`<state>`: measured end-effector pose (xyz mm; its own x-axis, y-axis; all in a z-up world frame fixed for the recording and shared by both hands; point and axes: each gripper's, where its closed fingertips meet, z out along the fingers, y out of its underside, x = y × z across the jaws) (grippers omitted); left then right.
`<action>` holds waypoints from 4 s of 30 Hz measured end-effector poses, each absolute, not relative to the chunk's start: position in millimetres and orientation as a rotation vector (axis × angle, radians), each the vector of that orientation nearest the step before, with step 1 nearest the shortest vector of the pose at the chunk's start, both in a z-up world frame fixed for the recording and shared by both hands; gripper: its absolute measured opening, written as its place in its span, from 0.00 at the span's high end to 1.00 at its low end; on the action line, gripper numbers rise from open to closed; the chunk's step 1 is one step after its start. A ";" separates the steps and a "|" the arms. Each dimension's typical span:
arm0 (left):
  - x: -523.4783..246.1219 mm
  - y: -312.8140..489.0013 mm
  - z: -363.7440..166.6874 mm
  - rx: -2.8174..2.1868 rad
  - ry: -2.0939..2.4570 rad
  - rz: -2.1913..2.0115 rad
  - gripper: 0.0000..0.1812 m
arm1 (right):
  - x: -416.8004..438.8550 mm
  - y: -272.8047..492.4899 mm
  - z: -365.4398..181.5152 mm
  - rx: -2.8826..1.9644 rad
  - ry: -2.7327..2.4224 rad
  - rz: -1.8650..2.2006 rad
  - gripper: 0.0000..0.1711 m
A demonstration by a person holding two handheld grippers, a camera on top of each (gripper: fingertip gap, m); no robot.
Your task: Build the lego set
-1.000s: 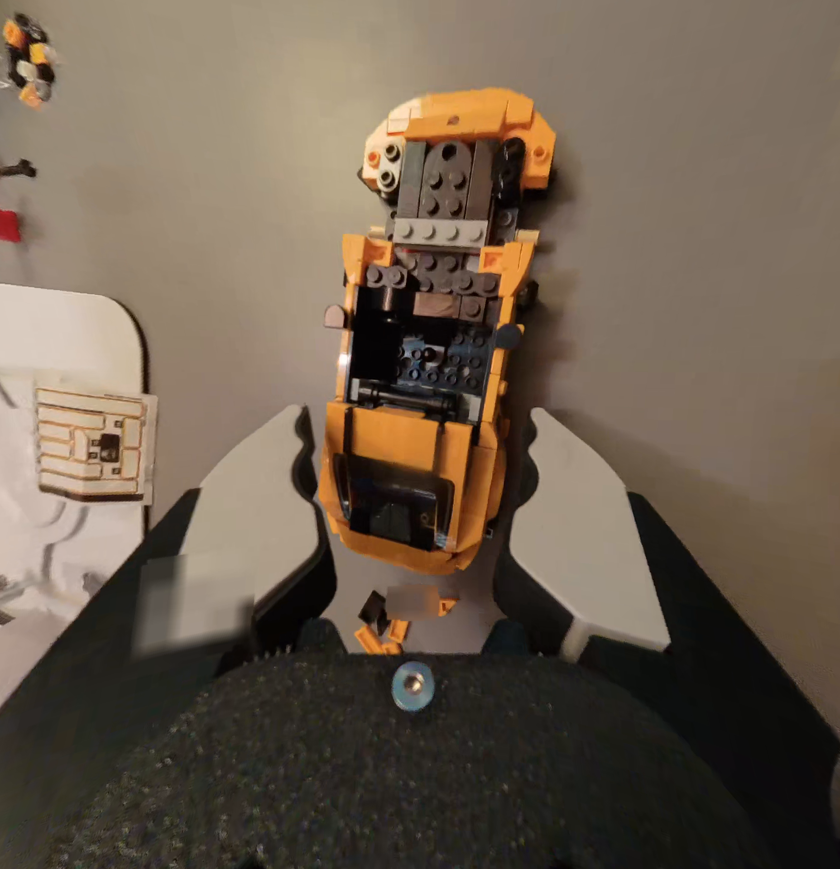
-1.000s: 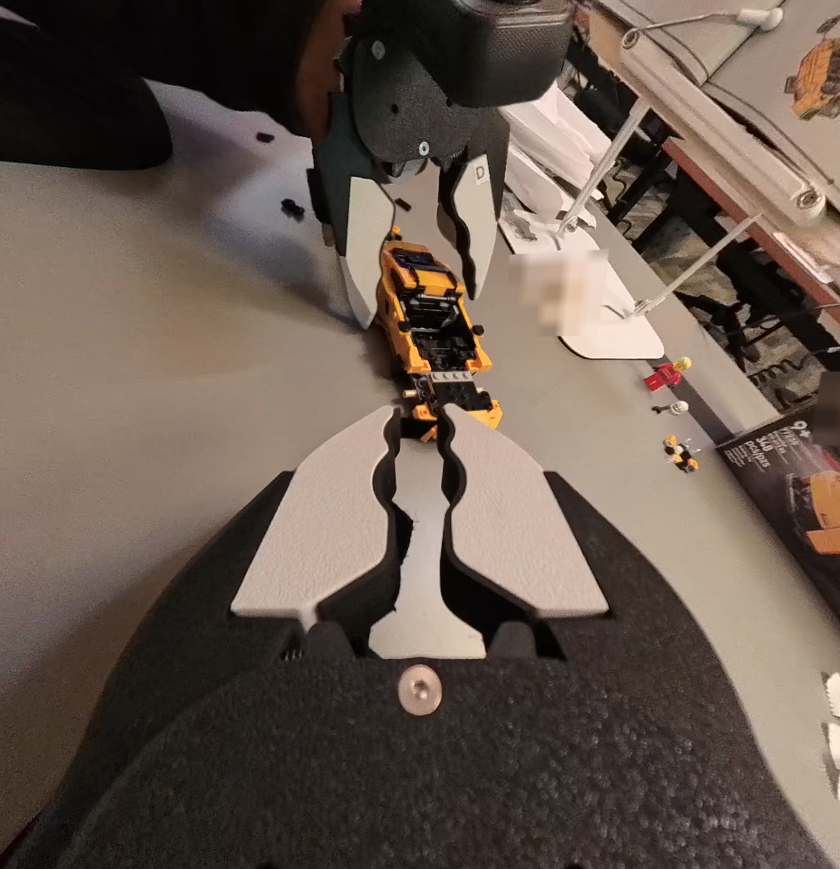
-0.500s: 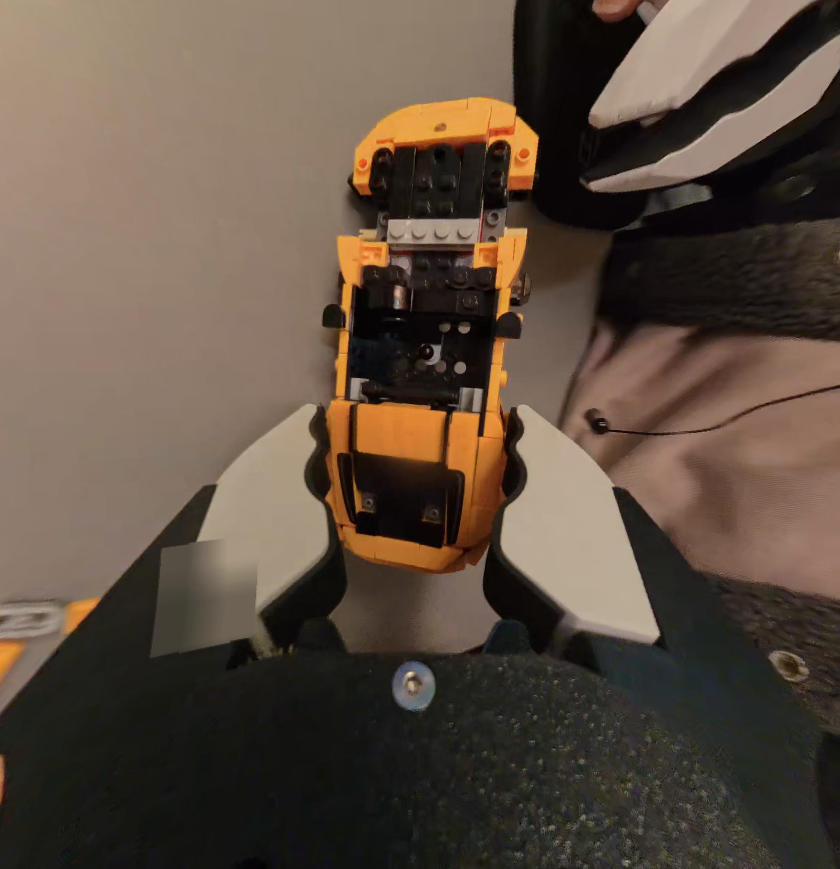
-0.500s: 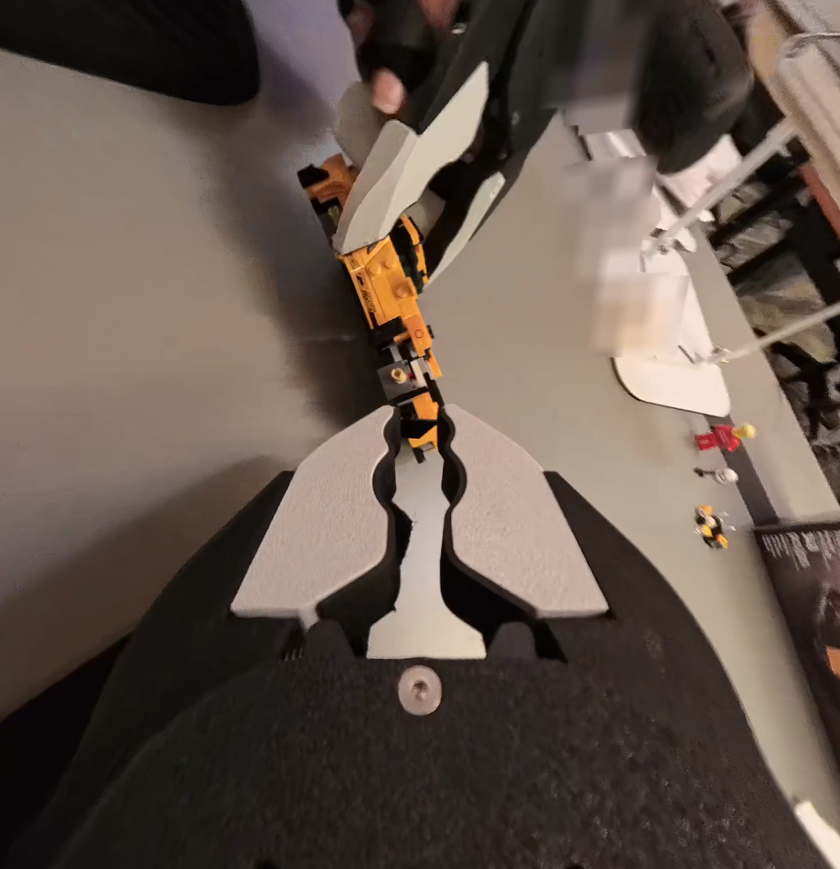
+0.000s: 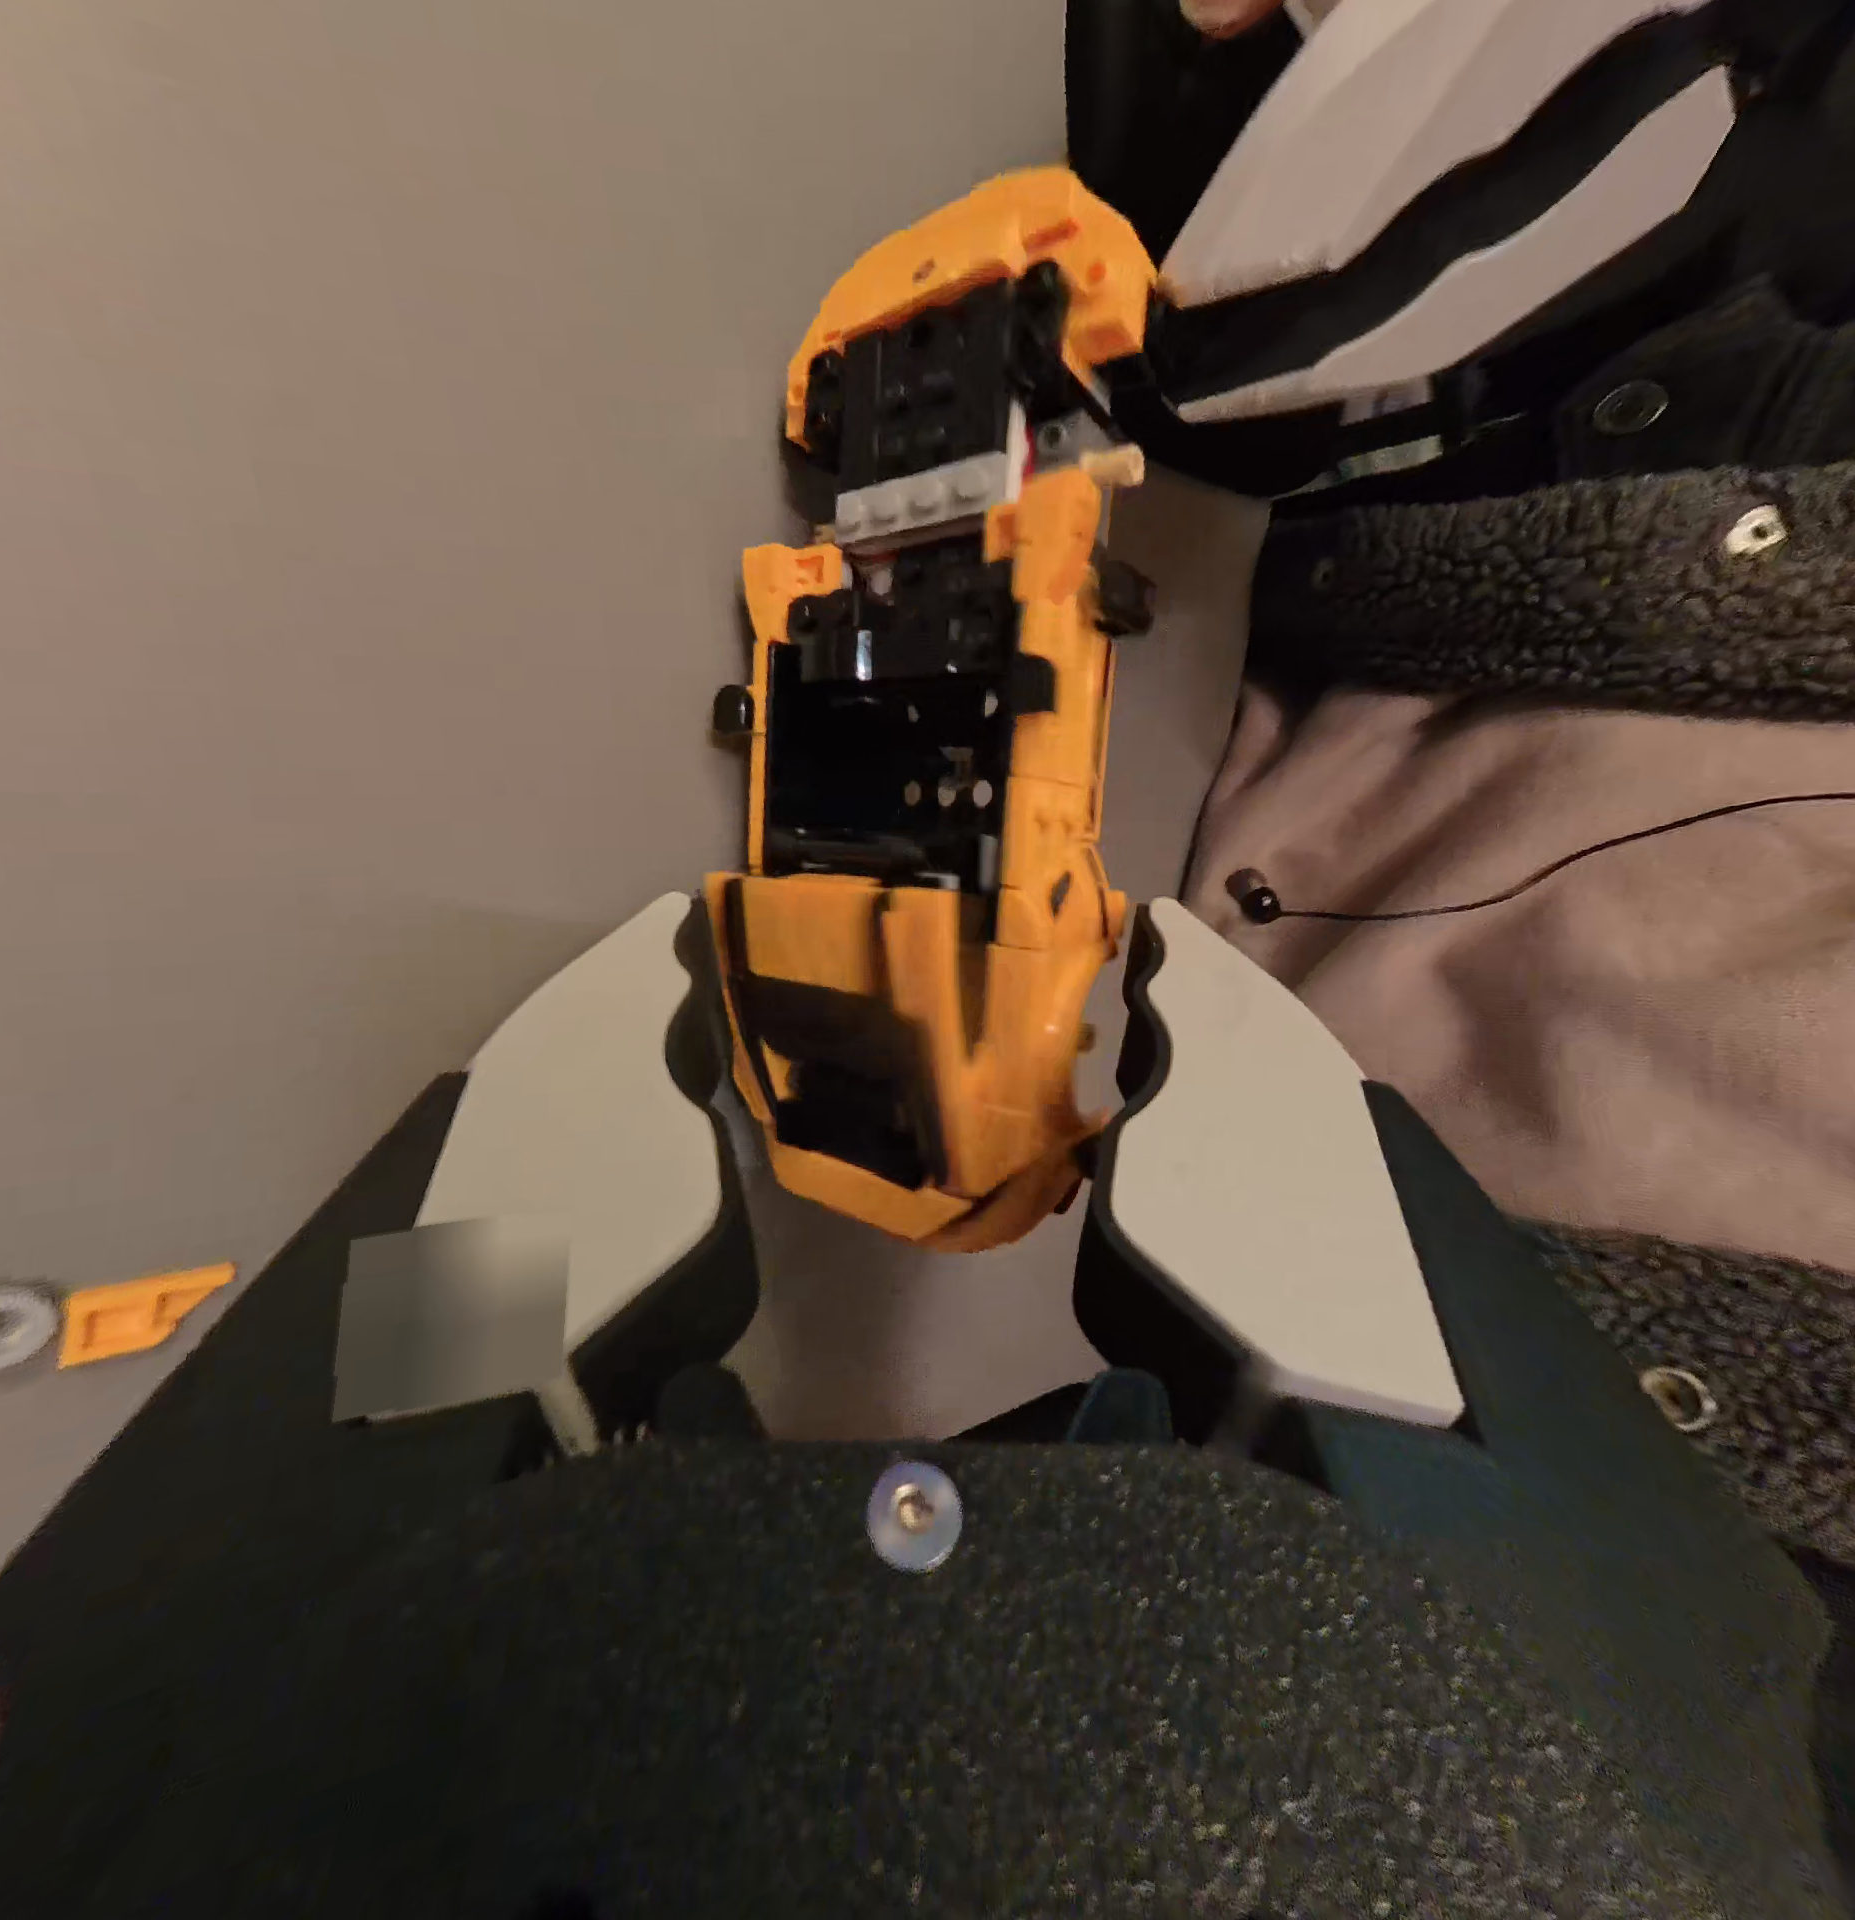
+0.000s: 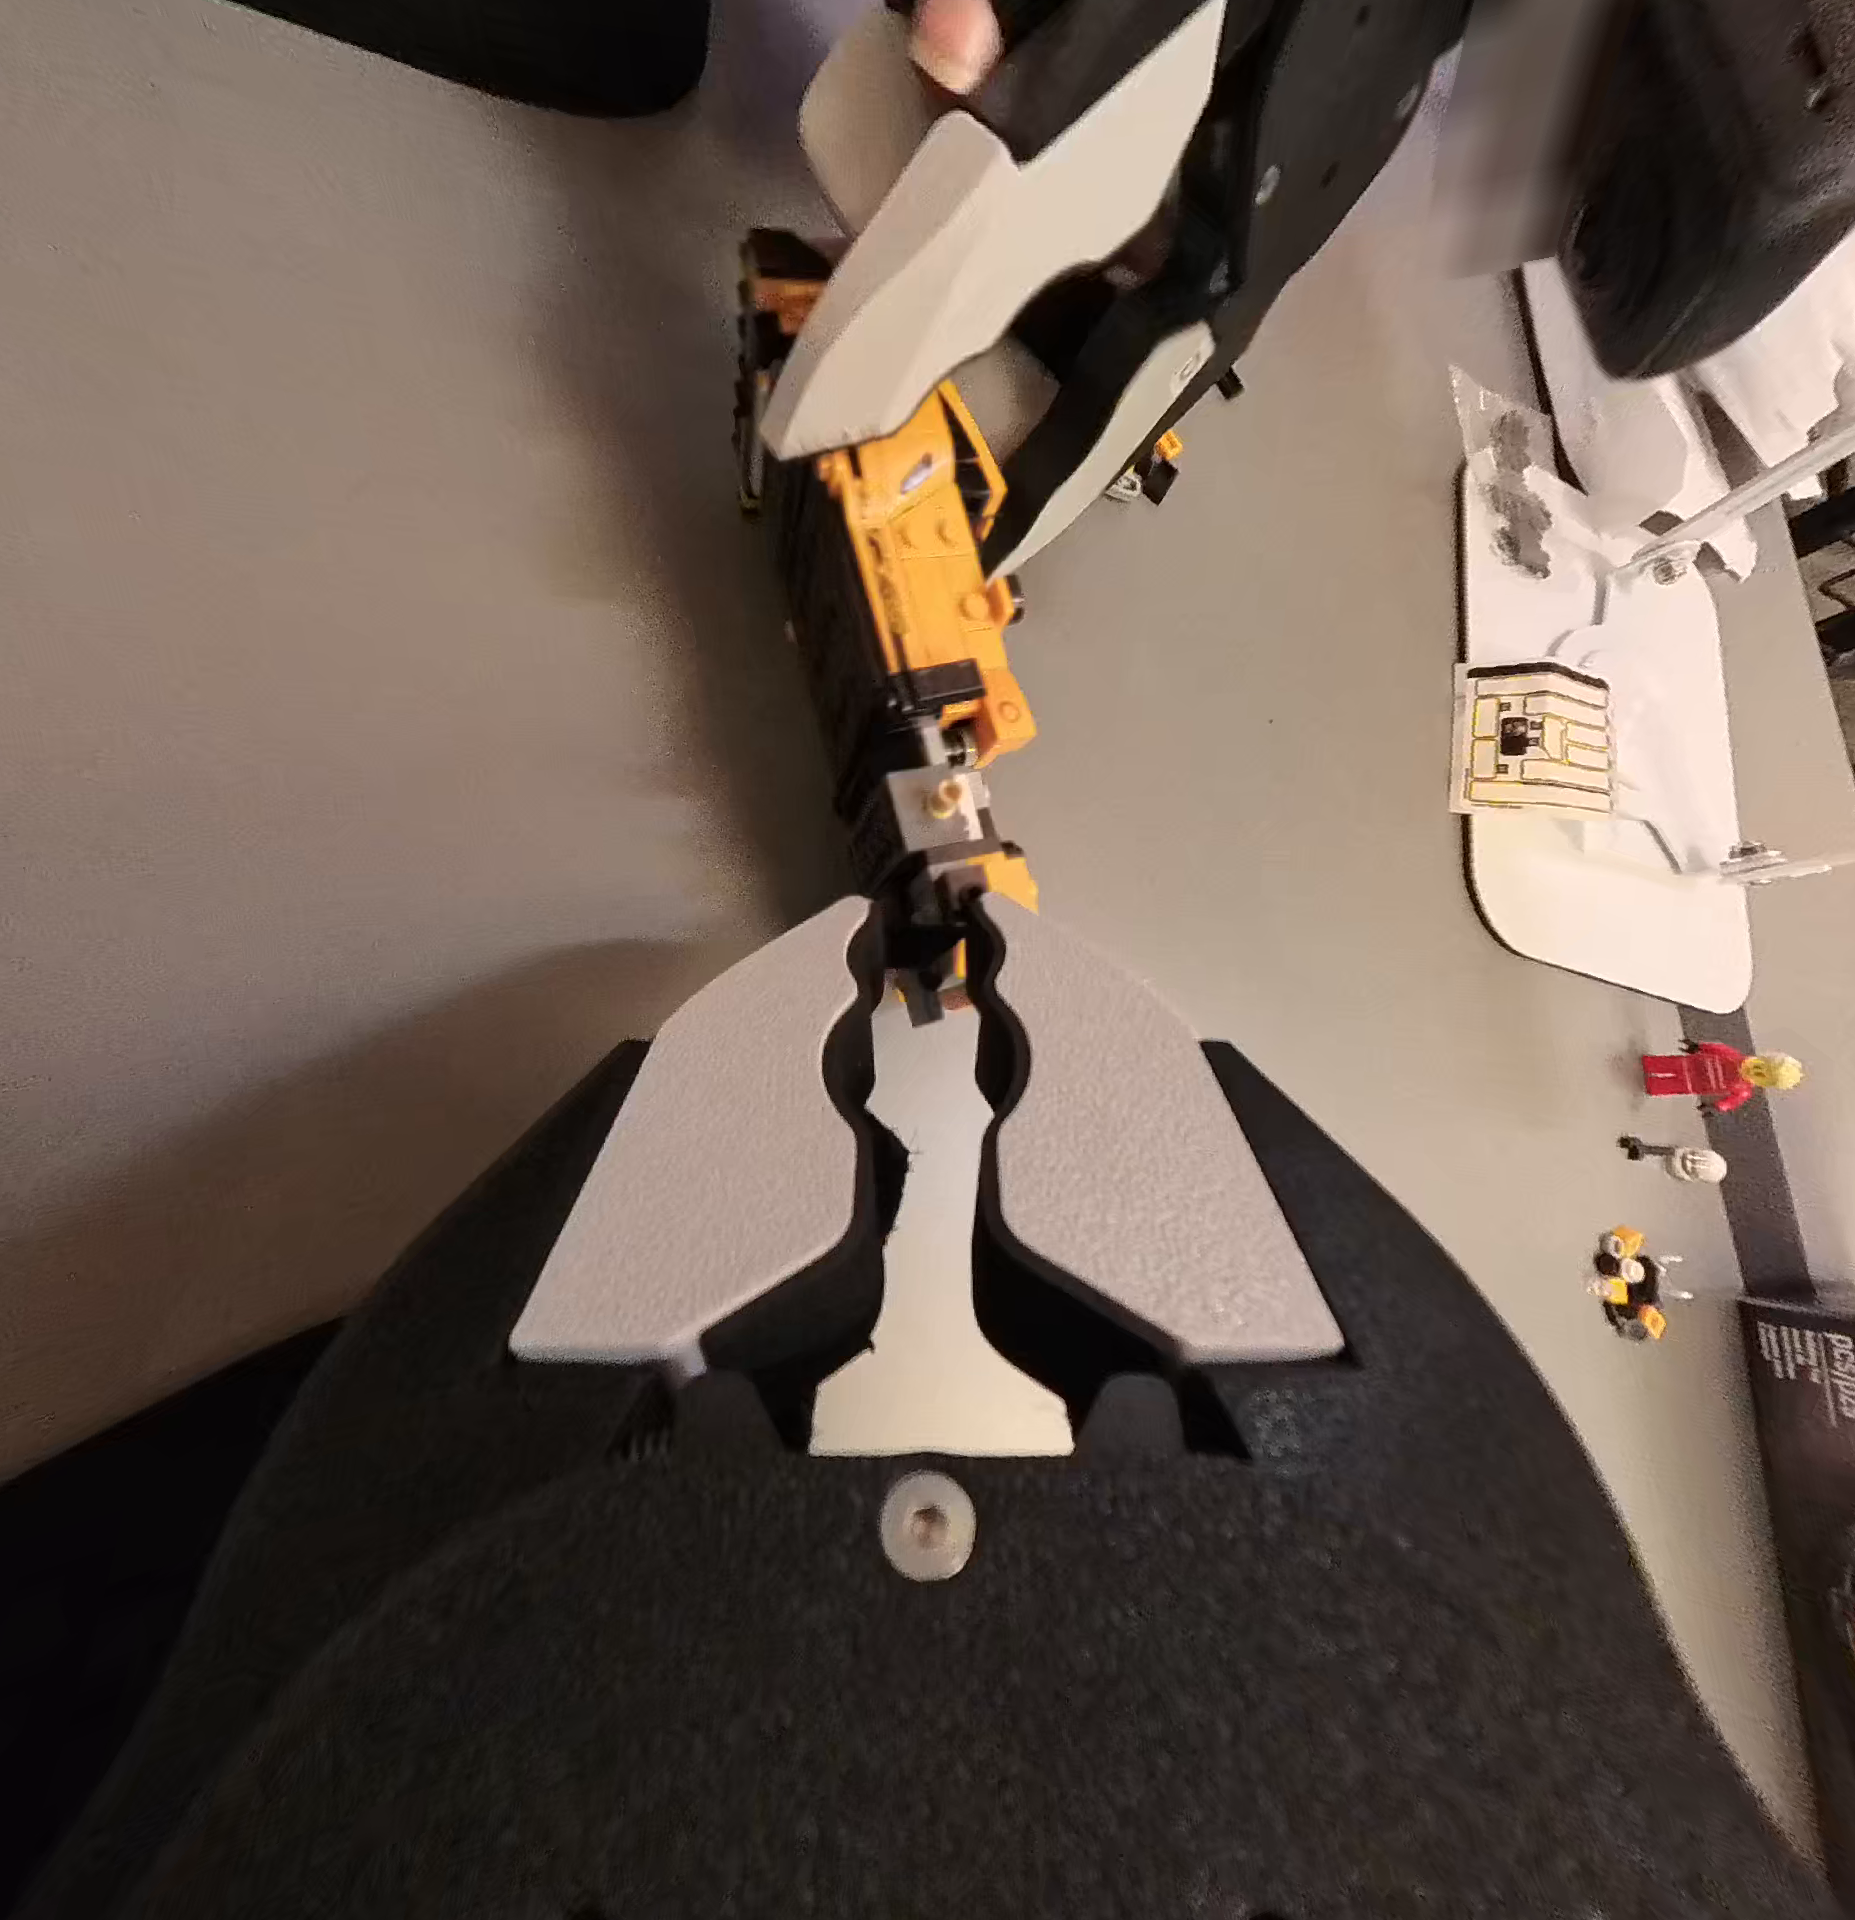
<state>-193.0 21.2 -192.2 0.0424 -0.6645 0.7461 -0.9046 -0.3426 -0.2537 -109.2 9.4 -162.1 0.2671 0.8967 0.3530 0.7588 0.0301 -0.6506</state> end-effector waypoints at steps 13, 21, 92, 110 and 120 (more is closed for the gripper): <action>-191.2 31.5 -184.0 2.280 -2.291 1.011 0.69 | -115.9 19.3 -151.9 -1.783 -1.610 0.305 0.92; -191.9 31.6 -185.1 2.301 -2.333 1.056 0.71 | -119.0 22.8 -157.9 -1.855 -1.774 0.310 0.92; -192.6 30.4 -186.6 2.279 -2.347 1.204 0.72 | -116.6 10.6 -157.2 -2.130 -1.436 0.574 0.96; -193.2 29.8 -187.2 2.325 -2.261 1.212 0.72 | -116.4 10.5 -157.4 -2.234 -1.247 0.684 0.96; -193.7 26.4 -187.6 2.362 -2.246 1.211 0.72 | -115.3 11.6 -156.7 -2.245 -1.194 0.660 1.00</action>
<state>-193.7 26.4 -187.6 -0.0470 -0.9678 0.2473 -0.7385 -0.1330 -0.6610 -115.3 11.6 -156.7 0.4957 0.8502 -0.1775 0.6028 -0.4839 -0.6345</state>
